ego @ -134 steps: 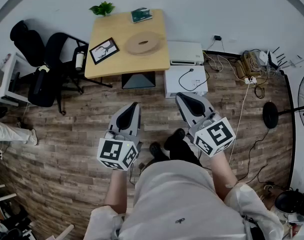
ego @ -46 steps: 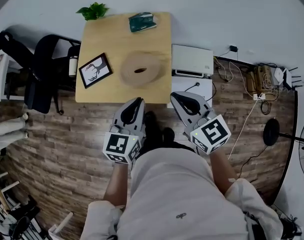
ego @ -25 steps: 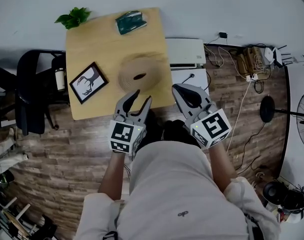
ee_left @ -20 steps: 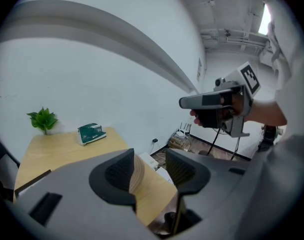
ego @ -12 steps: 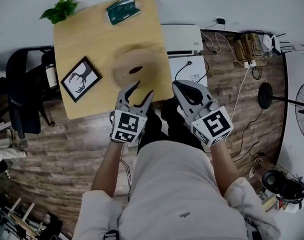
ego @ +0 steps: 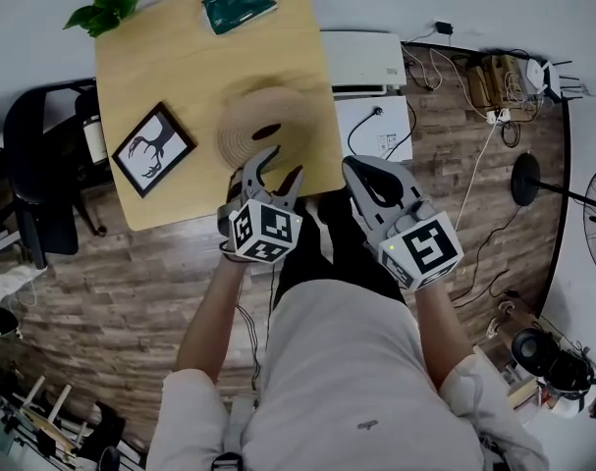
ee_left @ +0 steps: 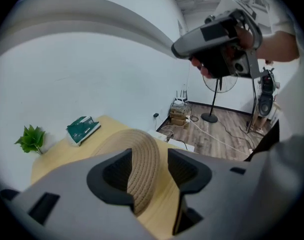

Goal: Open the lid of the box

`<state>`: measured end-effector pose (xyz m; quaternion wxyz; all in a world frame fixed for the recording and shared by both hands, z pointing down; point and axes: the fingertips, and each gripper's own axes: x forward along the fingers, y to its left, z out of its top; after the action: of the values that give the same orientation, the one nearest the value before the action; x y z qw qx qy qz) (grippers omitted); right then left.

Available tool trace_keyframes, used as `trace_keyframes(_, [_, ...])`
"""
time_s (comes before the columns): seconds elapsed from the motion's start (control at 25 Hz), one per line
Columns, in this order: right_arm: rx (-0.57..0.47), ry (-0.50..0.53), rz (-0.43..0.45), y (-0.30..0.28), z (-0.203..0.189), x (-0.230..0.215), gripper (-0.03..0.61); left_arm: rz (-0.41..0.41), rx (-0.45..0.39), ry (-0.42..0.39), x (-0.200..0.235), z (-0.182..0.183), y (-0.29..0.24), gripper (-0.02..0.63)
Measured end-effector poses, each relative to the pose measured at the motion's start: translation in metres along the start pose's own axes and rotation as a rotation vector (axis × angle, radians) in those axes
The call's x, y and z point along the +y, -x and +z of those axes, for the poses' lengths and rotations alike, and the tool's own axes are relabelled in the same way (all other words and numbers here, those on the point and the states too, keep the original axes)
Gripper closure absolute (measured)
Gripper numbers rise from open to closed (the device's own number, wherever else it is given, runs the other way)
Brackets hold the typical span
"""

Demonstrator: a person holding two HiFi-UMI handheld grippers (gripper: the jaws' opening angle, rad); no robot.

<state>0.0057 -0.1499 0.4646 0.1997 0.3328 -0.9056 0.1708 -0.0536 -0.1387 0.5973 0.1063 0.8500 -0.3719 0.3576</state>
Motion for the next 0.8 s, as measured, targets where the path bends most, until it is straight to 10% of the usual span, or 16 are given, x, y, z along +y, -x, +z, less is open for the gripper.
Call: trace_keyframes(0.8, [0.016,-0.031,-0.003,-0.001,-0.008,-0.013,0.578,0.098,0.177,-0.25,0.001,-0.036,-0.045,0.411])
